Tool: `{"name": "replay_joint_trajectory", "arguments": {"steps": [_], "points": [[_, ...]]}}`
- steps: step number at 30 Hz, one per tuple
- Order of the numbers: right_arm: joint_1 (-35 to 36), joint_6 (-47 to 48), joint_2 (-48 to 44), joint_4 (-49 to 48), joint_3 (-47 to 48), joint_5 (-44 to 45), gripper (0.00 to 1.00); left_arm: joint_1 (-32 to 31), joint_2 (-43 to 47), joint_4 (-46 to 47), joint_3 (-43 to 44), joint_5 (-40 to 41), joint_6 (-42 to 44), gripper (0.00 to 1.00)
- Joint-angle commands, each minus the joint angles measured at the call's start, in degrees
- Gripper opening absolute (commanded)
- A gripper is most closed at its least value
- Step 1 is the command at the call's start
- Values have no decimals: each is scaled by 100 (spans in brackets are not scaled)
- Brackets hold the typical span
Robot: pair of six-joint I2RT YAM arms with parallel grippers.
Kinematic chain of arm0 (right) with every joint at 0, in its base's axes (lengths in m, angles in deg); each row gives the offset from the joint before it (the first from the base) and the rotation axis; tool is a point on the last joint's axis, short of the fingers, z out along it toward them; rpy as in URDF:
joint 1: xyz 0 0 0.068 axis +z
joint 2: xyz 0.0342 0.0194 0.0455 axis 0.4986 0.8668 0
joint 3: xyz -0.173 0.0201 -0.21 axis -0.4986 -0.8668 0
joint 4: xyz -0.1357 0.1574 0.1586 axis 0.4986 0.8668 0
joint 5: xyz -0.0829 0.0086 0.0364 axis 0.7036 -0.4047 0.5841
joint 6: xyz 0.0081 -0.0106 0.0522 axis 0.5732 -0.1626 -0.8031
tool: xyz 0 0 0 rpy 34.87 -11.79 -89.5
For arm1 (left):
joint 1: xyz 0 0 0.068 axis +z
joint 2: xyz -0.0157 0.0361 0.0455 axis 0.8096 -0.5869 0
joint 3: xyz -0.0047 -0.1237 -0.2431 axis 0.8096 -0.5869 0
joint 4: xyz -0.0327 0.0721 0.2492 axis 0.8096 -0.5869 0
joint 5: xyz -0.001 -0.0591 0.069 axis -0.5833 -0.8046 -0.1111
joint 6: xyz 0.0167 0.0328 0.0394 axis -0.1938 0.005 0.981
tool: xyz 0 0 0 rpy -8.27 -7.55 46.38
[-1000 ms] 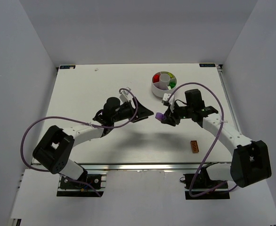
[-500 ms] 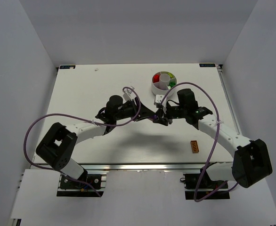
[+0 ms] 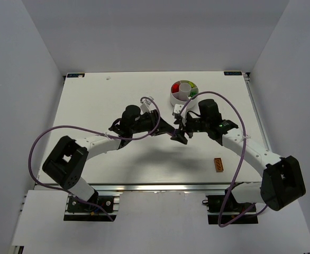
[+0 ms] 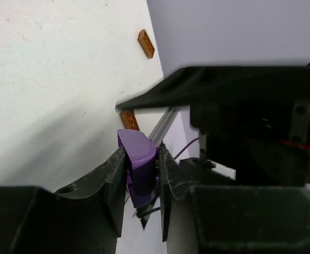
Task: Sort the legos into containers by color
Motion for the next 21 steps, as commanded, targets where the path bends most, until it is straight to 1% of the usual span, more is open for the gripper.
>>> {"name": "replay_joint_trajectory", "arguments": {"steps": [1,2,6,8,9,10,11,12,13,15,16,17,18,19,21], "points": [[19,-334,-104,-482,66,323,83,-82,114,-469,287,-102,364,0],[1,-379,-130,-508,39,481,89,-73,96,-620,436,-40,539,0],[-183,-616,-210,-333,39,781,89,32,-114,-1270,911,303,848,0],[-428,-747,-227,-70,127,773,89,111,-263,-1639,1183,522,1049,0],[-543,-809,-236,1,144,738,83,137,-456,-1754,1532,593,1129,0],[-805,-888,-227,132,214,694,76,164,-571,-1964,1736,646,1208,0],[-955,-1011,-236,220,258,484,41,164,-702,-2079,1956,750,1357,0],[-1113,-1099,-210,282,320,369,16,173,-999,-2263,2445,795,1454,0],[-1402,-1204,-201,335,373,316,0,173,-1168,-2360,2711,813,1559,0],[-1667,-1416,-184,467,557,175,0,173,-1510,-2649,3273,936,1858,0],[-1912,-1468,-183,493,601,114,0,173,-1860,-2886,3859,954,1972,0],[-2028,-1512,-201,520,680,17,0,173,-2029,-3028,4152,980,2226,0],[-2194,-1556,-245,537,698,-10,0,173,-2353,-3282,4721,1058,2454,0],[-2274,-1557,-271,546,716,-45,0,182,-2356,-3397,4987,1094,2457,0],[-2406,-1557,-333,538,707,-133,0,182,-2794,-3652,5506,1225,2763,0]]}}
